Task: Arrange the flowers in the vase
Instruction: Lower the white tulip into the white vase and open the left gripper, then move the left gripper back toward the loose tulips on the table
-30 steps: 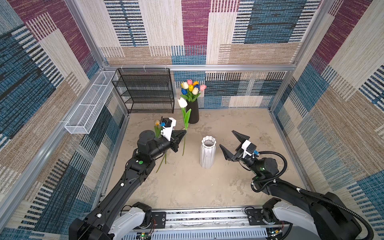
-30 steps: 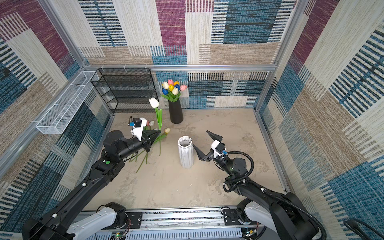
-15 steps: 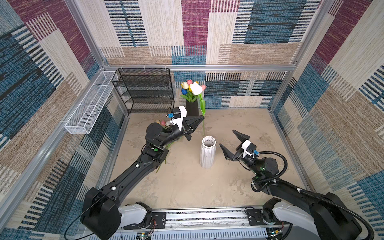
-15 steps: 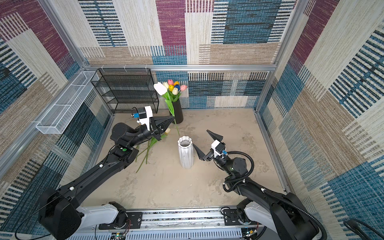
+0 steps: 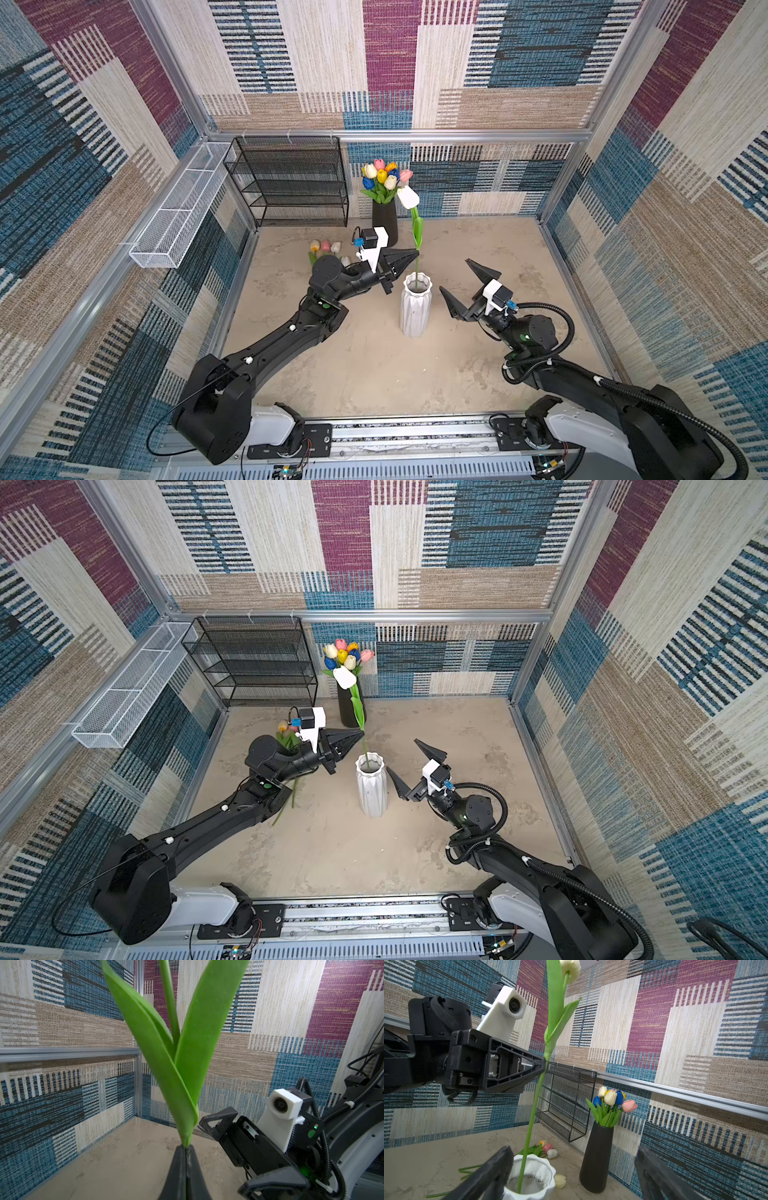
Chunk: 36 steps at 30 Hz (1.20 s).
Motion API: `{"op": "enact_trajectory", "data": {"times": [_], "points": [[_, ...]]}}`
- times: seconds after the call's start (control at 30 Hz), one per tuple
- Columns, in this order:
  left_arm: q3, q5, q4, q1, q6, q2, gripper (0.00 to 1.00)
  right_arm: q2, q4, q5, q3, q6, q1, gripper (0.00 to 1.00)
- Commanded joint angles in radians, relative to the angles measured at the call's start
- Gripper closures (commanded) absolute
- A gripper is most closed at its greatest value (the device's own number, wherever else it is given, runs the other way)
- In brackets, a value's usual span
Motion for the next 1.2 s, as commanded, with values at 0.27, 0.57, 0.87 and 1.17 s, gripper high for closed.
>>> {"op": "enact_trajectory", "data": {"times": [0.27, 0.57, 0.87, 1.17], "points": [[-0.066, -0.094, -0.273, -0.091, 0.294, -0.042, 0.91, 0.001, 0.02, 0.005, -0.001, -0.014, 0.002, 0.06], [-0.045, -0.184, -0.573, -0.092, 0.411, -0.138, 0.22, 0.01, 0.023, 0.004, -0.002, -0.011, 0.001, 0.05], [-0.096, -0.253, -0.644, -0.005, 0.446, -0.287, 0.09, 0.018, 0.026, -0.005, 0.001, -0.001, 0.002, 0.05], [-0.15, -0.447, -0.665, 0.324, 0.234, -0.312, 0.18, -0.005, 0.023, -0.008, -0.004, 0.006, 0.002, 0.05]]}}
